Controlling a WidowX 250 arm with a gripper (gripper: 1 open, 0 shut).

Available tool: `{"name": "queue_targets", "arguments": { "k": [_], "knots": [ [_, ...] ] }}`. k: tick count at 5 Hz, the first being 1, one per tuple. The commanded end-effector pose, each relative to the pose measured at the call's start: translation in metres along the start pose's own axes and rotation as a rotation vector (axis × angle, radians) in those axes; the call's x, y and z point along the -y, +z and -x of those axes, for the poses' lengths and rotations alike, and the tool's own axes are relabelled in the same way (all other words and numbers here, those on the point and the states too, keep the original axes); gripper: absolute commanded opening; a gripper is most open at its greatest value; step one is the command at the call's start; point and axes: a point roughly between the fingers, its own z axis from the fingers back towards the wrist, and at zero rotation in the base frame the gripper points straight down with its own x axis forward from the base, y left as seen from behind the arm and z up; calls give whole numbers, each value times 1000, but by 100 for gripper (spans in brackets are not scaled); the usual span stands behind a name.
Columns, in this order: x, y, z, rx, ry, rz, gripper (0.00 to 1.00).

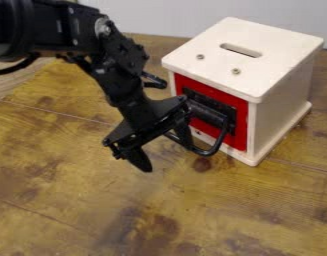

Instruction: Open the drawer

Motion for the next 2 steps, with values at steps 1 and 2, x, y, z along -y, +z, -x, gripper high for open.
{"name": "queue_targets", "arguments": {
  "k": [1,2],
  "knots": [
    [7,12,-2,38,17,45,100],
    [5,8,-1,45,40,47,100]
  ]
}}
